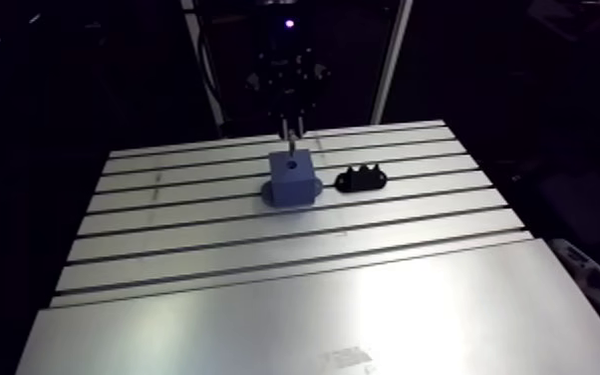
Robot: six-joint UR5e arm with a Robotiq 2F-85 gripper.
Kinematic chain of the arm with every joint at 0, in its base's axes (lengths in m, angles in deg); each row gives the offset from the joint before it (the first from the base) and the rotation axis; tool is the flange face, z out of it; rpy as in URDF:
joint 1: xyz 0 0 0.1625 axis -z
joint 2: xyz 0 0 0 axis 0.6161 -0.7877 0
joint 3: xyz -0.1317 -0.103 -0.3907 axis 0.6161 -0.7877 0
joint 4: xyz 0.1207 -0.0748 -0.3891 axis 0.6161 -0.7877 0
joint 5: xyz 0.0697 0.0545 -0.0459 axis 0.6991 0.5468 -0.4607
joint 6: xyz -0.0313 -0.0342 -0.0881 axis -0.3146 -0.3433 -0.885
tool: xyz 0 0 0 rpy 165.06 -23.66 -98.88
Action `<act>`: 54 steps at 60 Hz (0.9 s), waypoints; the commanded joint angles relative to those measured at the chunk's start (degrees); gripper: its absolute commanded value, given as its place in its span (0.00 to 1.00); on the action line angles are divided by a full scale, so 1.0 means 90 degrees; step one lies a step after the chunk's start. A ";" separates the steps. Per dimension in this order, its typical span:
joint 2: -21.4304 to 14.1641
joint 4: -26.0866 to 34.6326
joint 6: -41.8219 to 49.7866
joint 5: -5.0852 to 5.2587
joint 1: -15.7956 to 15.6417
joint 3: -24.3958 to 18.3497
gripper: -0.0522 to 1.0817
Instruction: Pick up the M10 bolt and insert it into the hex recess until seated.
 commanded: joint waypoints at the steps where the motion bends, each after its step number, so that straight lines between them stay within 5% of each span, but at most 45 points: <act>1: -0.0001 -0.0080 -0.0003 0.0039 0.0002 0.0051 0.99; 40: 0.0038 -0.0310 0.0005 0.0050 0.0012 0.0188 0.99; 54: 0.0077 -0.0310 0.0005 0.0167 0.0012 0.0188 0.99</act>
